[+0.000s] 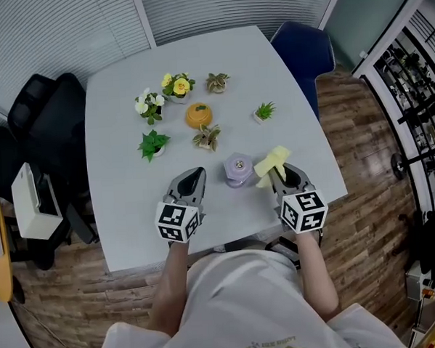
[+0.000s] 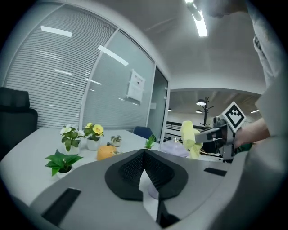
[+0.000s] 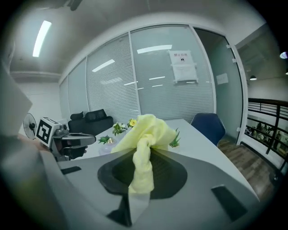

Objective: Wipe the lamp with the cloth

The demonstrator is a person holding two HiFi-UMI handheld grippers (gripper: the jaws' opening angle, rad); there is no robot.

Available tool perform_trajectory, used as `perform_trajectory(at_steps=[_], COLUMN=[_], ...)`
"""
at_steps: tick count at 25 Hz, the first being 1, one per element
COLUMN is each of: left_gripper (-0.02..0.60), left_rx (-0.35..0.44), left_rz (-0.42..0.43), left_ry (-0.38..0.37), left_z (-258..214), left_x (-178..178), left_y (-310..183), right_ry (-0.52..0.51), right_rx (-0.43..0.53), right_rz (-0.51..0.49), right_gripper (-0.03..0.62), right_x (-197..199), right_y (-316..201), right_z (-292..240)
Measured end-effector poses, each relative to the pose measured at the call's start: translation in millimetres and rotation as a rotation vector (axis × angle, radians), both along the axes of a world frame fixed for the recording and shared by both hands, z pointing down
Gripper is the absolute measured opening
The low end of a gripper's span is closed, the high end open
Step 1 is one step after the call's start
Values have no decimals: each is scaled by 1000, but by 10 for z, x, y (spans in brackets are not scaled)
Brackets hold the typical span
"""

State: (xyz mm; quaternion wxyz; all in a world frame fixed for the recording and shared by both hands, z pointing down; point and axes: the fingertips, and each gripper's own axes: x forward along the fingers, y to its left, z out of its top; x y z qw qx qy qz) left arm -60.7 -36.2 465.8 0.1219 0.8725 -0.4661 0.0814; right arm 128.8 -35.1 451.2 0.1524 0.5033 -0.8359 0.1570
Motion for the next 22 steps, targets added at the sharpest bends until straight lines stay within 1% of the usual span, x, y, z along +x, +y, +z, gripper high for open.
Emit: perform_trajectory(at_steps=[2,5,9,12,22], left_gripper=[2,2,2,2,2], left_rx=[9,47,102,118,126], left_rz=[-15,-13,0,5,25], left_ry=[27,51,22,7,-6], left_z=[-177,-447,-670,-721,-735], left_x=[33,107,171,199,300], left_y=[23,62,94,117,163], right_ry=[-12,-24,-37,-39,-25], right_rx=[32,63,81,91,92], right_rz=[2,3,7,0,-15], right_gripper=[64,64,64,64,64], right_x=[-12,-21,-6,-20,-19], right_y=[32,77,129,158,244], right_z=[-130,-271,-366,-406,-439])
